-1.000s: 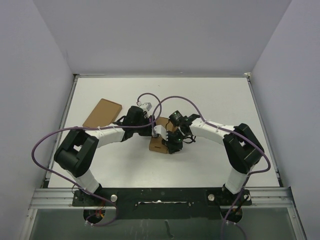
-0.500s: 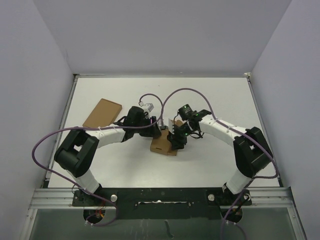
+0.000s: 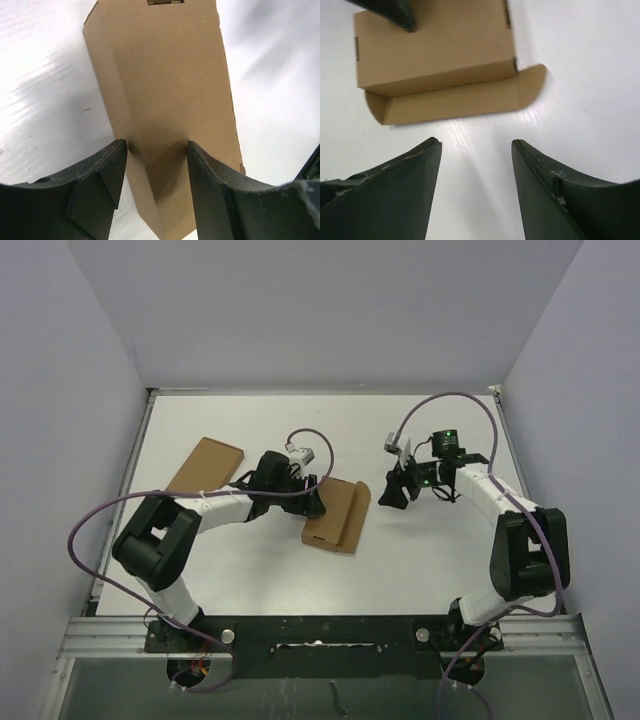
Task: Fold the paper box
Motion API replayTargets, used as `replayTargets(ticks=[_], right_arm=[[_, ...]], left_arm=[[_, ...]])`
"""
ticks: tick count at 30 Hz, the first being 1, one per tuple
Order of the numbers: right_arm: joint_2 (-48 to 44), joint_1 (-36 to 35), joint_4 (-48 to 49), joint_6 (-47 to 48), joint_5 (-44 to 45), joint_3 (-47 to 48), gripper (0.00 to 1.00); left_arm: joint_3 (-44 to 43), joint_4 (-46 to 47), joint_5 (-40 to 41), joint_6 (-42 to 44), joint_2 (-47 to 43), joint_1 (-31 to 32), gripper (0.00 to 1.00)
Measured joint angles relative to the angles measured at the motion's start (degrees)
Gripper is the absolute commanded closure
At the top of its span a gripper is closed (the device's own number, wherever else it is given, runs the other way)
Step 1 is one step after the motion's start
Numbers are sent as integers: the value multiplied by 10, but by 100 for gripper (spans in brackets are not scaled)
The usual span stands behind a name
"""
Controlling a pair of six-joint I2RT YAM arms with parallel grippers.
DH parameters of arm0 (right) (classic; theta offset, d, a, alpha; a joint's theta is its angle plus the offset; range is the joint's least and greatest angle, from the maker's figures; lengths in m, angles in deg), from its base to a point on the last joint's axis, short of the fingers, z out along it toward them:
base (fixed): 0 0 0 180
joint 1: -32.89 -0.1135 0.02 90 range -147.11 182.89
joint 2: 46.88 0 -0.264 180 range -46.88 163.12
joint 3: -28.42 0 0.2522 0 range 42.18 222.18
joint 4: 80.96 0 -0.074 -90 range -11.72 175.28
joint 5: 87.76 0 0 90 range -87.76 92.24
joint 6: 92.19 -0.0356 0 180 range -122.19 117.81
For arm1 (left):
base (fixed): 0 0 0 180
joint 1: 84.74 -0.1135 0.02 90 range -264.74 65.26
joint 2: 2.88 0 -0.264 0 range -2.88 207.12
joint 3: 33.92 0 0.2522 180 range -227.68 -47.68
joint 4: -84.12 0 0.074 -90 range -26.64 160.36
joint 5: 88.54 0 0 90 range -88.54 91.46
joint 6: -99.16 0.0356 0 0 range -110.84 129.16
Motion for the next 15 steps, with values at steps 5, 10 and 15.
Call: replayTargets(ticks=[5,10,15], right_arm=[[60,88,66,-60,-45,-10,41],[129,94,125,-130,-74,-9,42],[178,86,159,-168,-86,15,48]], left_arm=[[-13,0,-14,18,14,0,51],[-26,0,-31,40,24,0,50],[-31,0,-49,64,30,0,50]])
